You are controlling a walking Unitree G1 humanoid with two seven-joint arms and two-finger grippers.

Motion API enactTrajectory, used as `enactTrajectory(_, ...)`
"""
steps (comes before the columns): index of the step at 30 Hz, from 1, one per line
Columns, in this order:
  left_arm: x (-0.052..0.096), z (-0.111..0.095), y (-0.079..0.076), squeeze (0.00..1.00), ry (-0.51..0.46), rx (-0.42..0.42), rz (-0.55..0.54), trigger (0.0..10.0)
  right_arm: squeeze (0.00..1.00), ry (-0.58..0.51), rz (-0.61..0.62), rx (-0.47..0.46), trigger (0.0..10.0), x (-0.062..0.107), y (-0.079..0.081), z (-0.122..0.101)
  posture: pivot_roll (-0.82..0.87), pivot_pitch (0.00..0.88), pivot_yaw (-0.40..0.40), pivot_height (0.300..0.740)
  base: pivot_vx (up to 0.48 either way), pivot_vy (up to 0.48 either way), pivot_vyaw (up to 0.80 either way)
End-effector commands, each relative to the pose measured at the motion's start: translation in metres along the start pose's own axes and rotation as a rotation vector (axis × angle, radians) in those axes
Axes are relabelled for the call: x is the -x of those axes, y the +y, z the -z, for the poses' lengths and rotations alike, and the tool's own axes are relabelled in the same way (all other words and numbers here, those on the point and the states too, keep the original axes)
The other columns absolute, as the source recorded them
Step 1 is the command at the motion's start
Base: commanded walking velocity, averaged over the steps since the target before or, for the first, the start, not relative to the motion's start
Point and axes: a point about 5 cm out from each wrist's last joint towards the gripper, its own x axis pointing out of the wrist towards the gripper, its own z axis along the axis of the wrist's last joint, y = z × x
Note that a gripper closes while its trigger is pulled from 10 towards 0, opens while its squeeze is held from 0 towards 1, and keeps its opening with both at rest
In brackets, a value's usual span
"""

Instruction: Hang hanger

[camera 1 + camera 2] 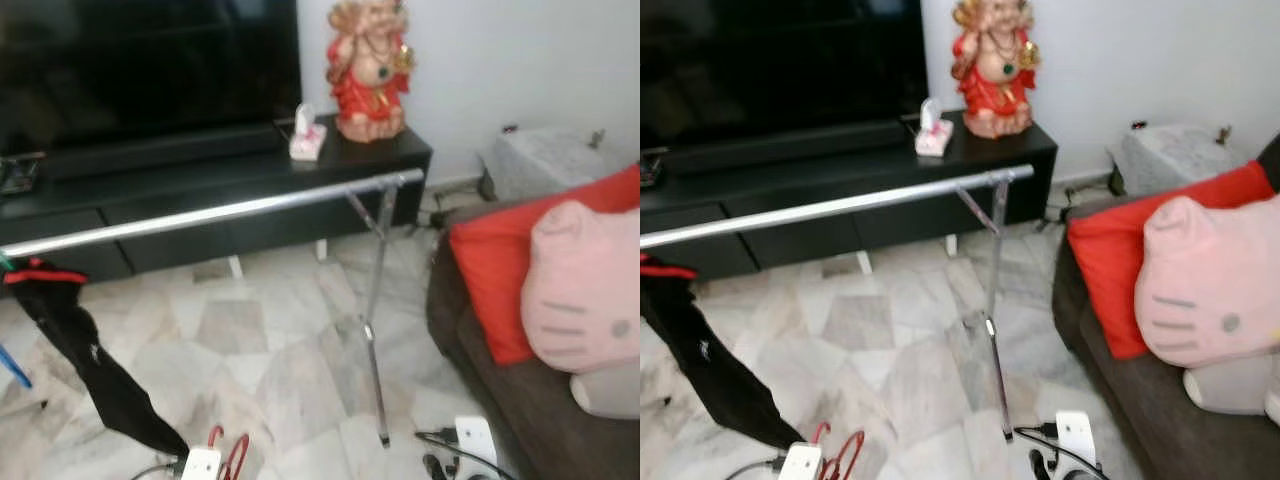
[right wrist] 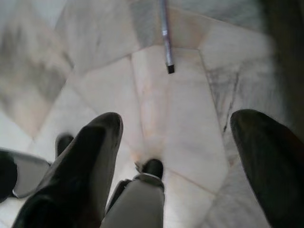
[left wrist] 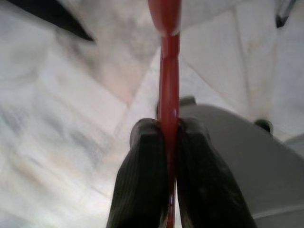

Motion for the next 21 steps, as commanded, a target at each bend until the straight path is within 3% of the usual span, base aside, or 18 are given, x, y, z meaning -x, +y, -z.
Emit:
enactTrajectory(1, 0.0033, 0.0157, 0.0037, 0.00, 0.062, -0.029, -0.002, 10.0, 0.00, -0.004, -0.009, 0.003, 10.0, -0.0008, 0.0036, -0.0018, 0.00, 0.000, -0.019, 0.716, 0.000, 0.000, 0.80)
enactTrajectory(4, 0.0036, 0.0160, 0.0053, 0.00, 0.062, -0.030, -0.005, 10.0, 0.00, -0.004, -0.009, 0.003, 10.0, -0.0008, 0.0036, -0.0015, 0.00, 0.000, -0.019, 0.716, 0.000, 0.000, 0.80)
enactTrajectory(21, 0.0044, 0.0160, 0.0090, 0.00, 0.048, -0.025, -0.006, 10.0, 0.00, 0.003, -0.002, -0.023, 10.0, -0.0005, 0.0031, 0.0006, 0.00, 0.000, -0.021, 0.716, 0.000, 0.000, 0.00)
